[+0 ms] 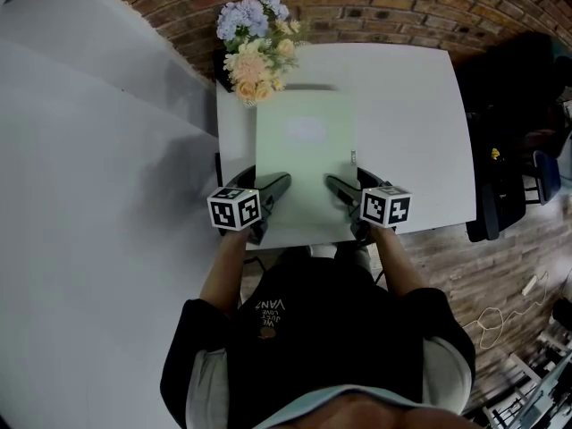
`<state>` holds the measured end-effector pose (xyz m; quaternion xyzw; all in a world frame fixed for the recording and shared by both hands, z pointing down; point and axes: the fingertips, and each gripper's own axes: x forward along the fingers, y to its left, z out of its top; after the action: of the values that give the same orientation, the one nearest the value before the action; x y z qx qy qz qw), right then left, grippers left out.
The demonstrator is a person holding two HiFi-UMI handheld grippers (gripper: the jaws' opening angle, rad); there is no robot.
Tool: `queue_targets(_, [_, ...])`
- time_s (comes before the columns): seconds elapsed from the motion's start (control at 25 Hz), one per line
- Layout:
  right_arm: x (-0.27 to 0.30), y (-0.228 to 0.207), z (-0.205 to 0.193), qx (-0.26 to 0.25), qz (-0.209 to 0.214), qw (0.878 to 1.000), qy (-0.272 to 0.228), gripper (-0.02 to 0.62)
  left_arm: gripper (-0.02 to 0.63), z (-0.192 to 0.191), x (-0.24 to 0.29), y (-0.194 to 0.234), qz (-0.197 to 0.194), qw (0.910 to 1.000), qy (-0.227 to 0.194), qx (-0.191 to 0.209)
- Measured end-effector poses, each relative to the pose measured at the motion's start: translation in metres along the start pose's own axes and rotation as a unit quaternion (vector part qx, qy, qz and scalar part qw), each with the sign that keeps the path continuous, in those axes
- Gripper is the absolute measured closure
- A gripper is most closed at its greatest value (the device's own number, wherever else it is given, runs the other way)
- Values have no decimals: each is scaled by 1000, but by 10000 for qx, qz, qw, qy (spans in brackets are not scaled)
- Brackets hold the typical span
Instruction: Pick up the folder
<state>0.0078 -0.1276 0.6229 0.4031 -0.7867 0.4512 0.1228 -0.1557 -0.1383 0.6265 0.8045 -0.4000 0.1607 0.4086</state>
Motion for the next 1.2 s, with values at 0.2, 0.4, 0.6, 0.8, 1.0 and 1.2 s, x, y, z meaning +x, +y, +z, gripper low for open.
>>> queue_targets(0.2, [-18, -14, 7, -10, -112, 9999, -73, 212, 186, 3, 12, -18, -69, 10000, 17, 22])
queue_targets(0.4, [-36, -27, 14, -4, -159, 9997, -160, 213, 189, 6, 23, -38, -124, 9999, -13, 65])
queue_targets(0.6, [-53, -36, 24, -60, -183, 9995, -253, 215, 190, 11, 32, -56, -177, 9997, -88, 111])
queue_targets(0.8, [-67, -43, 32, -113, -172, 9992, -332, 215, 192, 16, 38, -72, -203, 9995, -202, 157])
queue_targets(1.0, [-80, -48, 40, -196, -160, 9987, -433, 215, 195, 23, 41, -86, -215, 9989, -327, 260])
queue_targets(1.2, [-92, -48, 51, -341, -121, 9977, -575, 215, 196, 35, 40, -101, -214, 9973, -523, 465])
